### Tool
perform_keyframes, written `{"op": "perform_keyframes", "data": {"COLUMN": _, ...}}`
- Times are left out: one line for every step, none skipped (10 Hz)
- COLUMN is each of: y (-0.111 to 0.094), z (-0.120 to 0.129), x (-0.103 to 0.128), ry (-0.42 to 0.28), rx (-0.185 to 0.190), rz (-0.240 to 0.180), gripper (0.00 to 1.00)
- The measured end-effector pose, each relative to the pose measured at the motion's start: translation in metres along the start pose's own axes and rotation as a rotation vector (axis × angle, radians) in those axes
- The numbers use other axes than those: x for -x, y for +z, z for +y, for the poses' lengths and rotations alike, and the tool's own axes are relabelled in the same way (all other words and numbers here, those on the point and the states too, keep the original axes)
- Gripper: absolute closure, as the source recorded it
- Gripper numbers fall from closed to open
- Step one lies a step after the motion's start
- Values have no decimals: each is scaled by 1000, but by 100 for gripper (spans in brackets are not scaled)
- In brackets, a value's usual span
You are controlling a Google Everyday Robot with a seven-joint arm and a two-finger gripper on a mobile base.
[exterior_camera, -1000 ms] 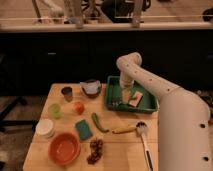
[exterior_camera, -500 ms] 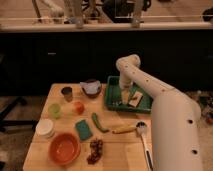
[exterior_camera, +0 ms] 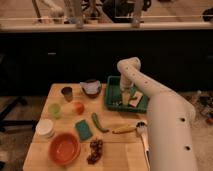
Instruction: Place fork in table surface
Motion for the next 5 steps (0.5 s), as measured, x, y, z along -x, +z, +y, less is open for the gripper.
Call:
{"op": "perform_keyframes", "data": {"y": 3, "z": 0, "x": -1, "ry": 4, "rx": 5, "rz": -1, "gripper": 20}}
{"op": "perform_keyframes", "data": {"y": 7, "z": -1, "x": -4, "ry": 11, "rx": 13, "rz": -3, "gripper": 20}}
{"op": "perform_keyframes", "data": {"y": 9, "z": -1, "x": -5, "ry": 14, "rx": 17, "rz": -5, "gripper": 20}}
{"op": "perform_keyframes", "data": {"y": 10, "z": -1, "x": -6, "ry": 16, "rx": 21, "rz": -6, "gripper": 20}}
{"op": "perform_keyframes", "data": {"y": 12, "z": -1, "x": -7, "ry": 18, "rx": 24, "rz": -7, "gripper": 20}}
